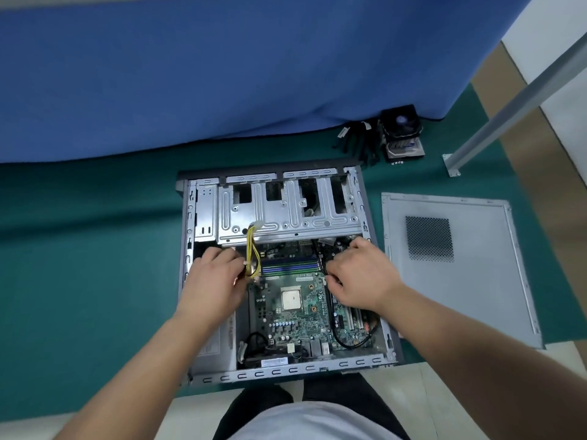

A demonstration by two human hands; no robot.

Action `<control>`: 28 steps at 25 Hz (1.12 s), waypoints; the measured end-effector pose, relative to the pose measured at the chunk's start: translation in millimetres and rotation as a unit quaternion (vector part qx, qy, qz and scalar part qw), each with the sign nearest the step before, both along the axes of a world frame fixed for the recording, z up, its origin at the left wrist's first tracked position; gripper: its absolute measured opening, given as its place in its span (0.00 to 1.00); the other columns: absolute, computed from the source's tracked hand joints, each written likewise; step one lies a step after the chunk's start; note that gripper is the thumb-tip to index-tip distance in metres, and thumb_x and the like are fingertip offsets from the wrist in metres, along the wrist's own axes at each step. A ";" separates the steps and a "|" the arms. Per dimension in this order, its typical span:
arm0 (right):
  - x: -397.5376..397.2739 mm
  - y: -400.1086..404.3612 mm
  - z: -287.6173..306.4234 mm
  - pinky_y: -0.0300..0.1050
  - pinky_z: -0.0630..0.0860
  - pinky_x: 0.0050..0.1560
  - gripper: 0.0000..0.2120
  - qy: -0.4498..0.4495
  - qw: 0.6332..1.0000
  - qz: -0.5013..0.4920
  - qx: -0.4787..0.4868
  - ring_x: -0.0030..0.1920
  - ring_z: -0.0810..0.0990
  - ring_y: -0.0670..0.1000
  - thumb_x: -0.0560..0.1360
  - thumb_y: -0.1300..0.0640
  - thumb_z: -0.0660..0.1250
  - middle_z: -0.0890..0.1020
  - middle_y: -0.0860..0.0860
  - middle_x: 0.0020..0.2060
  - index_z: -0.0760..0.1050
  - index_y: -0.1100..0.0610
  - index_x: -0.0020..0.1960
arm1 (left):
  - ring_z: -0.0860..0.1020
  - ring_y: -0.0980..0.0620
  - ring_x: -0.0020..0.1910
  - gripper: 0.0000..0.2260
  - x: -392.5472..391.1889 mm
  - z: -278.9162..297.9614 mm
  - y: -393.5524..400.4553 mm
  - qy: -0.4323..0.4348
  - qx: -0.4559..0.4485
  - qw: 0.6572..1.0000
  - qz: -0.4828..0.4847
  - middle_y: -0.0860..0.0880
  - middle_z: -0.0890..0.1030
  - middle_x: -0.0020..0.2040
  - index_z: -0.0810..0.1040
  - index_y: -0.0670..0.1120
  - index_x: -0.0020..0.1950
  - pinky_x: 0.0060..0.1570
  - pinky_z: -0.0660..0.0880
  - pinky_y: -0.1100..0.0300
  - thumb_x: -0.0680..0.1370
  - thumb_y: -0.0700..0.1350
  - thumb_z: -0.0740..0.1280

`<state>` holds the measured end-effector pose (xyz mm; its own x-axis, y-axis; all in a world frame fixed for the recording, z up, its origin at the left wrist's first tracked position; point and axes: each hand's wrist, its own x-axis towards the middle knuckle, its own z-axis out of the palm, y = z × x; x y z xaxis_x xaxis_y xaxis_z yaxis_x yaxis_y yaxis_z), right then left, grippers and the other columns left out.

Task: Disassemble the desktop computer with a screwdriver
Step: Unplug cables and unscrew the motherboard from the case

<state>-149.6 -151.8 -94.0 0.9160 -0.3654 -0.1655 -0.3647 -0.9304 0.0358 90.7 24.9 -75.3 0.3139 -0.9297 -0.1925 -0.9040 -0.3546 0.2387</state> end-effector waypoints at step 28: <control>4.4 4.2 -1.5 0.46 0.65 0.53 0.18 0.045 0.998 -0.025 -0.047 0.29 0.71 0.47 0.78 0.46 0.51 0.77 0.47 0.30 0.70 0.49 0.34 | 0.83 0.53 0.33 0.07 73.3 26.7 -38.5 0.235 -0.082 0.957 0.152 0.48 0.81 0.41 0.80 0.48 0.42 0.32 0.76 0.60 0.78 0.47 0.75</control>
<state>-145.2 -147.5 -95.5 0.8787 -0.4287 -0.2100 -0.4026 -0.9019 0.1566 164.0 -13.6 -48.7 0.4891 -0.8393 -0.2374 -0.5451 -0.5066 0.6680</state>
